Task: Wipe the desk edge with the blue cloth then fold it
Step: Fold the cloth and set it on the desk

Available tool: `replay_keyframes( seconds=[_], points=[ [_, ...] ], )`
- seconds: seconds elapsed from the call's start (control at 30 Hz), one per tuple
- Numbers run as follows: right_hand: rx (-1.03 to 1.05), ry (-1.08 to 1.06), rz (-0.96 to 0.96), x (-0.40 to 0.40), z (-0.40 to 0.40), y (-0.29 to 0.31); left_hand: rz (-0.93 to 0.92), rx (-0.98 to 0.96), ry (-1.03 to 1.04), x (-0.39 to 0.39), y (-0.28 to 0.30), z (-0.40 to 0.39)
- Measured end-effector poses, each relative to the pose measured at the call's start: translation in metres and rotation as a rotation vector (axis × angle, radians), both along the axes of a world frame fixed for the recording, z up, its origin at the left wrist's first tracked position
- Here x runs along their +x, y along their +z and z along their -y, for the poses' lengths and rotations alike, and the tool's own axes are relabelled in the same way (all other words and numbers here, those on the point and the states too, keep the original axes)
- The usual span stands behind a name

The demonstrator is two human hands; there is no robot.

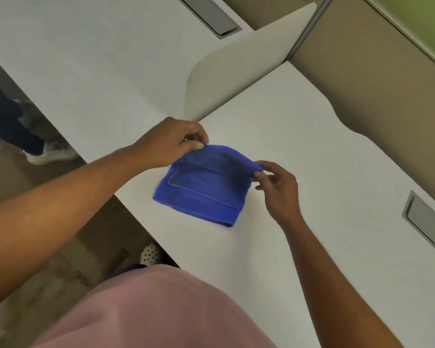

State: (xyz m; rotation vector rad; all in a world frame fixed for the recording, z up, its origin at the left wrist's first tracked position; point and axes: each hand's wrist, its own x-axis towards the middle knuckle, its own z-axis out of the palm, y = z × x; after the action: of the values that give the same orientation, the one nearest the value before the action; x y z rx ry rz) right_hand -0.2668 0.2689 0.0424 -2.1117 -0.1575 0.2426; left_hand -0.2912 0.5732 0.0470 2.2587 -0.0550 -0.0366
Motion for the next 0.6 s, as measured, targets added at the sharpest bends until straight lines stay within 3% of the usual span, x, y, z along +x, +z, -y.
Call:
replay_keyframes(
  seconds=[0.27,0.47,0.6],
  points=[
    [-0.066,0.059,-0.008,-0.061,0.036,-0.032,0.136,0.219,-0.21,-0.081,-0.037,0.012],
    [-0.228,0.235,0.113,-0.082,0.045,-0.049,0.364,0.419,-0.329,-0.1,-0.066,0.016],
    [-0.436,0.365,0.227,-0.087,0.047,-0.053,0.353,0.448,-0.346,-0.096,-0.071,0.013]
  ],
)
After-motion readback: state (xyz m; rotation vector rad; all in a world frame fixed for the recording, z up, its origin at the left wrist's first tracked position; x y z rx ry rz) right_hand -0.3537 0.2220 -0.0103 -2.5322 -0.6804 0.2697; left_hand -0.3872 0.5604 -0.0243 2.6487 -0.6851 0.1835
